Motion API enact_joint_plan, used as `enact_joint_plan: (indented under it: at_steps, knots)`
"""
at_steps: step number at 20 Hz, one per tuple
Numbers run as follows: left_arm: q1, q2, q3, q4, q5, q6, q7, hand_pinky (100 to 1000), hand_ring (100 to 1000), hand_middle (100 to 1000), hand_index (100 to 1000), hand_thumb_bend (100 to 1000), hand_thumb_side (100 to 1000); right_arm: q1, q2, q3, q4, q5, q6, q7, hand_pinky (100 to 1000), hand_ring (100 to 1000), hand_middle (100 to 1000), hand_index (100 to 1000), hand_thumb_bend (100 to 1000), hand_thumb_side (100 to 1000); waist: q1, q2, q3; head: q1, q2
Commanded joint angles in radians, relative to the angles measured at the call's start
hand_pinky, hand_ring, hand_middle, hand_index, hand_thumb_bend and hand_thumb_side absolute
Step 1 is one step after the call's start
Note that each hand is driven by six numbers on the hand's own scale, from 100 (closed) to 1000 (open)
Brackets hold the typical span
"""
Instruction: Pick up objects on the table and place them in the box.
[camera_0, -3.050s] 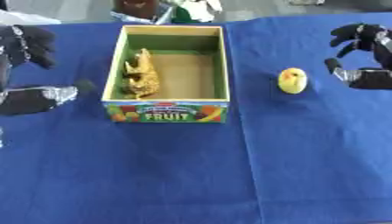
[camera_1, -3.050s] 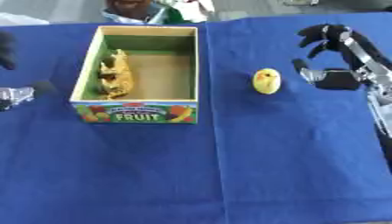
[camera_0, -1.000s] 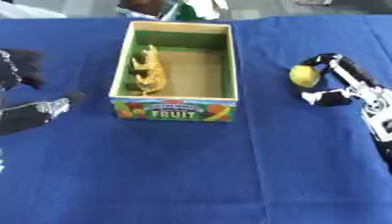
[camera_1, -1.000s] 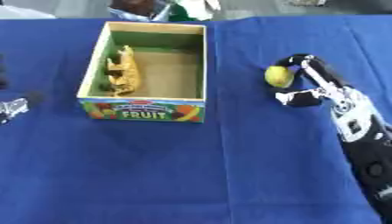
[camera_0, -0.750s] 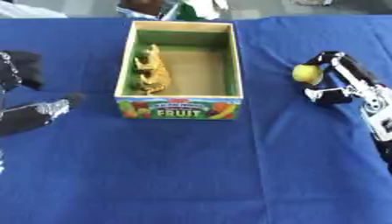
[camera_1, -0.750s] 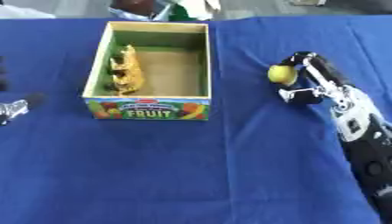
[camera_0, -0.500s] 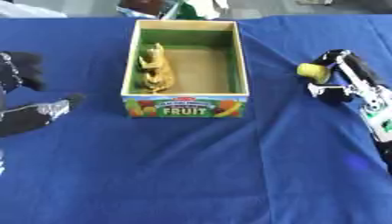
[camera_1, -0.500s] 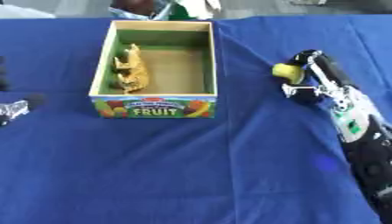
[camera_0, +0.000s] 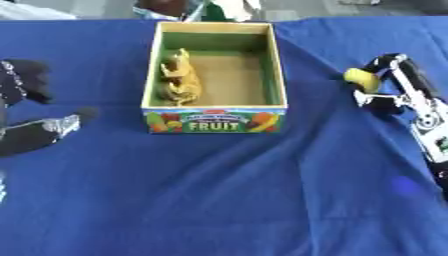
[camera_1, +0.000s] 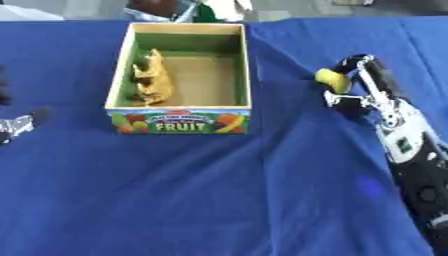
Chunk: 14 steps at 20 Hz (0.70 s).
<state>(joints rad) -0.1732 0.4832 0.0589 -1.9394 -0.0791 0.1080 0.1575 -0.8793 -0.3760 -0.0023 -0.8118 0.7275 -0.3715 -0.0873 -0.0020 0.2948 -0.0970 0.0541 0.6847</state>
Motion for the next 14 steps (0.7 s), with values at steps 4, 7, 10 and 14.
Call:
enact_joint_plan:
  at_steps: [4,7,10,14]
  knots:
    - [-0.001,0.012,0.014,-0.009,0.0,-0.002,-0.004,501,477,498,659,820,115,-0.015,-0.028,-0.001,-0.035,-0.051,0.014,0.016,537,665,444,412,100,155,0.0,-0.018,0.001,0.001,-0.003]
    - [-0.001,0.013,0.014,-0.009,0.0,-0.003,-0.005,502,477,498,659,817,115,-0.014,-0.029,0.0,-0.039,-0.073,0.024,0.014,536,665,443,413,100,175,0.0,-0.019,0.001,0.002,-0.003]
    - [0.0,0.012,0.014,-0.008,0.001,-0.004,-0.006,503,477,499,660,815,115,-0.012,-0.032,0.001,-0.045,-0.089,0.028,0.014,535,665,443,411,100,184,-0.001,-0.019,0.001,0.002,-0.004]
    - [0.0,0.012,0.014,-0.007,0.001,-0.005,-0.009,503,477,499,660,816,115,-0.01,-0.036,0.003,-0.055,-0.107,0.031,0.017,534,664,442,408,100,194,-0.001,-0.019,0.001,0.003,-0.004]
